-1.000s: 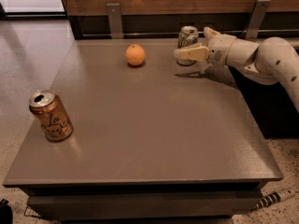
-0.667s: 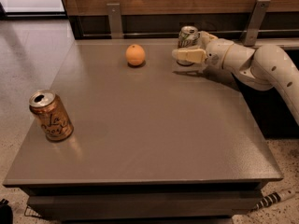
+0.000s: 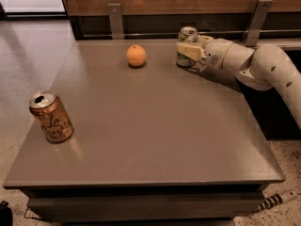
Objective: Move 7up can near orange can
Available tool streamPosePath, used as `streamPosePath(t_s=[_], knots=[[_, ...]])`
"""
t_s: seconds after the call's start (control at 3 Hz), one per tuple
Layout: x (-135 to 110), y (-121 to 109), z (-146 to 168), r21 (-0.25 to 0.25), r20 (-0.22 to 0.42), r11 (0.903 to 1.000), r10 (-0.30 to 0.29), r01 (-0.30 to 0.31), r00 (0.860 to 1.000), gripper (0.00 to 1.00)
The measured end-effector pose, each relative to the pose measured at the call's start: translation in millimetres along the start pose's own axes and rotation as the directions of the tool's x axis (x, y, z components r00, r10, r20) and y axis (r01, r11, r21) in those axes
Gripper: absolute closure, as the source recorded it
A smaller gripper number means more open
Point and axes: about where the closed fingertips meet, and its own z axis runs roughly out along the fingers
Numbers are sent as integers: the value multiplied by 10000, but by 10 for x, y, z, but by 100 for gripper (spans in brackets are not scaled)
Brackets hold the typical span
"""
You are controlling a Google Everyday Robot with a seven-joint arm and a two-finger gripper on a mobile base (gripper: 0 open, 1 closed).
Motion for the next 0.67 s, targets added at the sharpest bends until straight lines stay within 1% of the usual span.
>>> streamPosePath(t_s=[0.33, 0.67], knots=[[0, 19, 25, -43, 3, 10000, 5, -4, 10000, 82], [-1, 42, 55, -95, 7, 10000, 10, -10, 10000, 100]])
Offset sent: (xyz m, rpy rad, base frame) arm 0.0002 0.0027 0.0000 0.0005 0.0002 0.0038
